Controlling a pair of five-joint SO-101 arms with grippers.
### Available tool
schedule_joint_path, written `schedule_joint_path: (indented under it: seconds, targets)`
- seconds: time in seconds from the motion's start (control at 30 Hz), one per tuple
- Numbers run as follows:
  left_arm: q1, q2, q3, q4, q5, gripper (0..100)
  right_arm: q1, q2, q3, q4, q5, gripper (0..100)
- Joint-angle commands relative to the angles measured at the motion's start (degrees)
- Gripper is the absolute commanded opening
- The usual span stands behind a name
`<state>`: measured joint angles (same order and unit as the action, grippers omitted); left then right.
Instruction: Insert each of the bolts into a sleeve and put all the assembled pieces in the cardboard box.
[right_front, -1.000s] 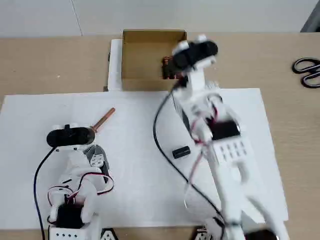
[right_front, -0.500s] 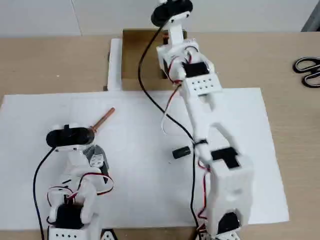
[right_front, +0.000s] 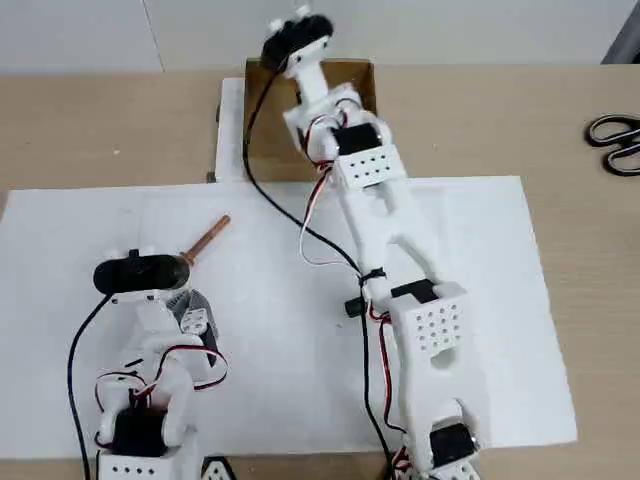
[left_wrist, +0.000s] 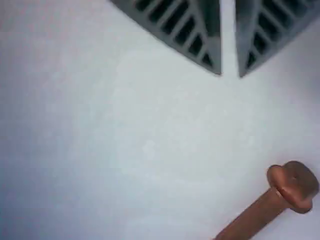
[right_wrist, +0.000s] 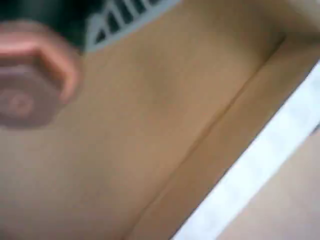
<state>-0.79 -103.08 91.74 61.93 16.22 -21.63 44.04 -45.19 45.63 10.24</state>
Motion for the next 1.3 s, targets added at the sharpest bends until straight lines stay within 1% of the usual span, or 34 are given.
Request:
schedule_joint_path:
  seconds: [0.0, 0.07, 0.3, 0.4, 0.47, 0.57, 0.7, 0.83, 1.0, 1.1, 1.2, 1.27]
  targets:
    - [0.3, -0.6, -0.2, -1.0, -0.1, 1, 0.0, -1.9, -4.2, 3.2, 0.7, 22.6]
    - [0.3, -0.6, -0.2, -1.0, -0.1, 1, 0.1, -1.9, -4.7, 5.8, 0.7, 23.8]
    - [0.3, -0.6, -0.2, -1.0, -0.1, 1, 0.6, -1.9, -13.5, 13.5, 0.5, 23.8]
    - [0.3, -0.6, -0.2, -1.0, -0.1, 1, 0.7, -1.9, -18.3, 22.5, 0.4, 23.7]
    - [0.3, -0.6, -0.2, -1.1, -0.1, 1, 0.6, -1.8, -22.0, 30.5, -2.0, 22.8]
    - [0.3, -0.6, -0.2, -1.2, -0.1, 1, 0.4, -1.5, -25.8, 41.5, -7.0, 16.8]
    - [0.3, -0.6, -0.2, -1.2, -0.1, 1, 0.3, -1.5, -28.1, 52.1, -9.1, 8.0]
    - [0.3, -0.6, -0.2, -1.3, -0.1, 1, 0.4, -1.9, -26.3, 53.6, -8.6, 3.9]
    - [0.3, -0.6, -0.2, -1.3, -0.1, 1, 0.1, -2.4, -22.1, 54.3, -8.6, 3.5]
    - [0.3, -0.6, -0.2, -1.3, -0.1, 1, -0.2, -6.6, -14.2, 54.5, -8.6, 3.5]
    - [0.2, -0.6, -0.2, -1.3, -0.1, 1, -0.6, -13.7, -2.5, 54.3, -8.1, 3.9]
    - [0.1, -0.6, -0.2, -1.3, -0.1, 1, -0.7, -18.0, 4.9, 54.1, -4.9, 3.9]
